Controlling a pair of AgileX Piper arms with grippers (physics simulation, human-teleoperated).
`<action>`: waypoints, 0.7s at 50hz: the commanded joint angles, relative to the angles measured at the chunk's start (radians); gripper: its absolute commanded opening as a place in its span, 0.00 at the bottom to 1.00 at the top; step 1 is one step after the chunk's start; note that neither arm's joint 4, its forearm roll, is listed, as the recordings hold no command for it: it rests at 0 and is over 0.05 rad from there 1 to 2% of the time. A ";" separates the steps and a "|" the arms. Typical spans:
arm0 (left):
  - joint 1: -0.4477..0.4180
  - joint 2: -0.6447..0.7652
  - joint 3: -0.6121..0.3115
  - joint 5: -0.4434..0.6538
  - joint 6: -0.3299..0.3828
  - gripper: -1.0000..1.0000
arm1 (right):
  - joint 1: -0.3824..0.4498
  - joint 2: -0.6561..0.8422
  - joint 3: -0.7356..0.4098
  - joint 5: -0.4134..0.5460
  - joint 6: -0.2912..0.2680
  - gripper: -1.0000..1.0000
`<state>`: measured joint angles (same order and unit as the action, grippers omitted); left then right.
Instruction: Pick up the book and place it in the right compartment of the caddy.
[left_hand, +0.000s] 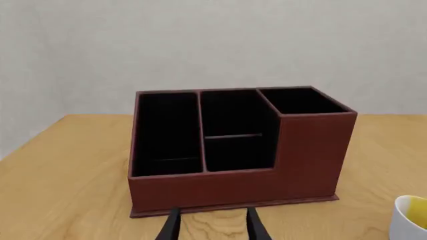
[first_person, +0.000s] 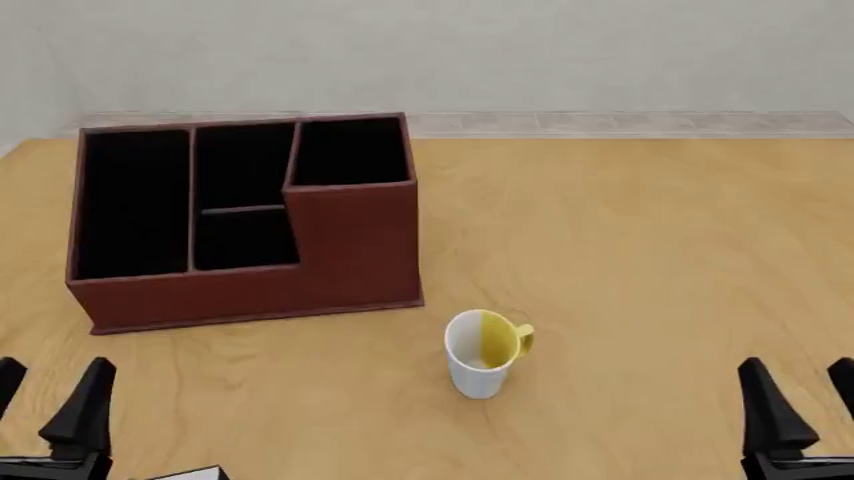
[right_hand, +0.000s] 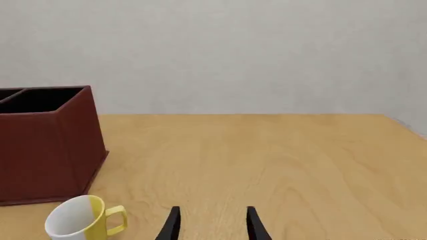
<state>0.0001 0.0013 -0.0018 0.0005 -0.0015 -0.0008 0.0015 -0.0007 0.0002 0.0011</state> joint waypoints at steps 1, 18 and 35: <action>-0.003 0.000 -0.012 0.004 0.008 1.00 | -0.007 0.002 -0.002 0.005 0.007 1.00; 0.002 -0.001 -0.110 0.064 0.035 1.00 | 0.091 0.000 -0.052 0.047 -0.015 1.00; 0.097 -0.001 -0.292 0.138 0.077 1.00 | 0.530 0.152 -0.215 0.086 -0.142 1.00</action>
<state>0.0485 0.0002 -0.1998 0.0993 0.0526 0.2911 0.0458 -0.1325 0.0875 -0.0770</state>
